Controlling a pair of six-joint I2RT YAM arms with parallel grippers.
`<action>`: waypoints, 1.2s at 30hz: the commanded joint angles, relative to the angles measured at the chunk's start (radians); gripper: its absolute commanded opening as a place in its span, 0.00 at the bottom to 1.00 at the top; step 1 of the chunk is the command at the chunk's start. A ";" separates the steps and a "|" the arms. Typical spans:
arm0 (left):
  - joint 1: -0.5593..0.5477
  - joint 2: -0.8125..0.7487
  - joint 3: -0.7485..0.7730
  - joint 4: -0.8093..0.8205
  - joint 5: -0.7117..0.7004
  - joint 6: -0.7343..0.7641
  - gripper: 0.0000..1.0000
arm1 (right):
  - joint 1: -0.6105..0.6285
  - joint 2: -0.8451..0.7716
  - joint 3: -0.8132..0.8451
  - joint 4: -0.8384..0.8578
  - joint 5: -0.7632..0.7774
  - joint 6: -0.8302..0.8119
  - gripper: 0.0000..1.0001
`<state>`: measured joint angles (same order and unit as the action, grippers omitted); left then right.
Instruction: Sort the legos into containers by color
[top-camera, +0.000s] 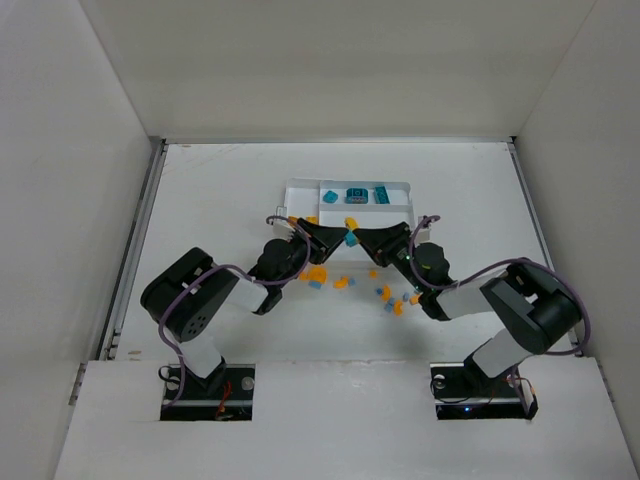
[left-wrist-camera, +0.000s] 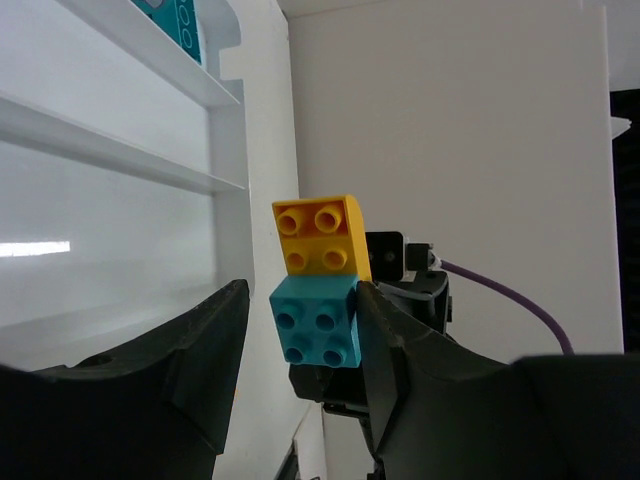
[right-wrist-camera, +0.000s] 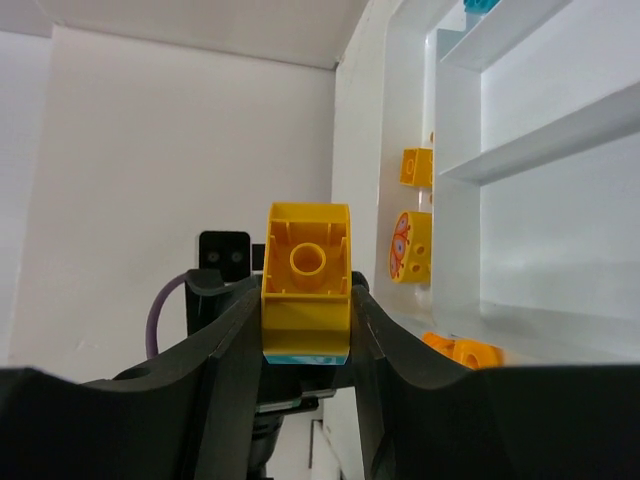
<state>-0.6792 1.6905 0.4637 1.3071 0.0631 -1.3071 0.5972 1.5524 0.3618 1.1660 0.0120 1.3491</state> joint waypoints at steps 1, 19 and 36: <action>-0.024 -0.025 -0.013 0.208 0.030 0.023 0.44 | 0.008 0.038 0.054 0.193 -0.012 0.074 0.33; -0.015 -0.080 -0.010 0.208 0.043 0.032 0.17 | -0.001 0.123 0.054 0.302 -0.041 0.150 0.33; 0.169 -0.242 -0.177 0.138 0.145 0.052 0.15 | -0.070 0.092 0.153 0.051 -0.133 0.004 0.33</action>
<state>-0.5430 1.5215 0.3046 1.2881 0.1680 -1.2831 0.5129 1.6497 0.4191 1.2537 -0.0986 1.4254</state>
